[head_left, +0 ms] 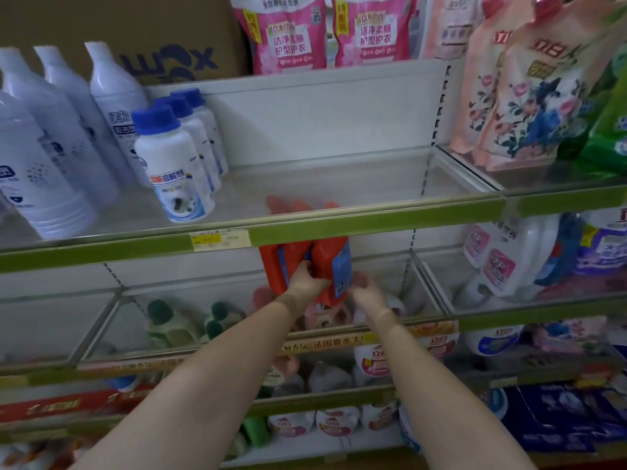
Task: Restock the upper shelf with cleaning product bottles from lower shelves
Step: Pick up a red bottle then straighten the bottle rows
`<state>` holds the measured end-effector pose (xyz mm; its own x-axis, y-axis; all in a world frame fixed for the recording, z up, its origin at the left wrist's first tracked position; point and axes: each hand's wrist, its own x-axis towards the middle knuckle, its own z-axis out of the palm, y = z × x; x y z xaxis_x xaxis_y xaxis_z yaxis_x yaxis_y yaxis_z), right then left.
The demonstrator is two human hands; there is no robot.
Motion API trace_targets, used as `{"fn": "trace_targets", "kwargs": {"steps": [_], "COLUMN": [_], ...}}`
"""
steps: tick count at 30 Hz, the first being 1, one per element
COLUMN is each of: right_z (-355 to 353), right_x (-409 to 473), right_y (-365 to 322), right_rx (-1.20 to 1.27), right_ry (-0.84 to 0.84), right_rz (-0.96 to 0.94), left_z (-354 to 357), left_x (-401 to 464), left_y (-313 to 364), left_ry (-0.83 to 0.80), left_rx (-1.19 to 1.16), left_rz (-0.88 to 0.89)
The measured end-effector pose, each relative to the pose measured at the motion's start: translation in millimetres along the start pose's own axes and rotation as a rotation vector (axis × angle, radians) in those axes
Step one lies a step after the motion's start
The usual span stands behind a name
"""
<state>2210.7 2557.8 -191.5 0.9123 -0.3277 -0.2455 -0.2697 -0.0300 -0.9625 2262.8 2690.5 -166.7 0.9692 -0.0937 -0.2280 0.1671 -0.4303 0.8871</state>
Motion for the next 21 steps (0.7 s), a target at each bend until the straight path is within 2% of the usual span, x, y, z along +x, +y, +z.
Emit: {"fn": "trace_targets", "kwargs": {"steps": [4,8,11,21], "right_z": [-2,-8,-15,-8], "right_x": [7,12,12,14], "right_y": [10,16,13,20], "right_rx": [0.044,0.046,0.073,0.069], "right_ry": [-0.041,-0.038,-0.021,-0.069], "right_rz": [0.023,0.042,0.069,0.042], "left_z": [10,25,31,20], "left_x": [10,16,21,12], "left_y": [4,13,13,-5], "left_ry": [0.1,0.07,0.107,0.114], "left_rx": [0.05,0.073,0.118,0.154], "left_rz": [-0.003,-0.03,-0.043,0.078]}}
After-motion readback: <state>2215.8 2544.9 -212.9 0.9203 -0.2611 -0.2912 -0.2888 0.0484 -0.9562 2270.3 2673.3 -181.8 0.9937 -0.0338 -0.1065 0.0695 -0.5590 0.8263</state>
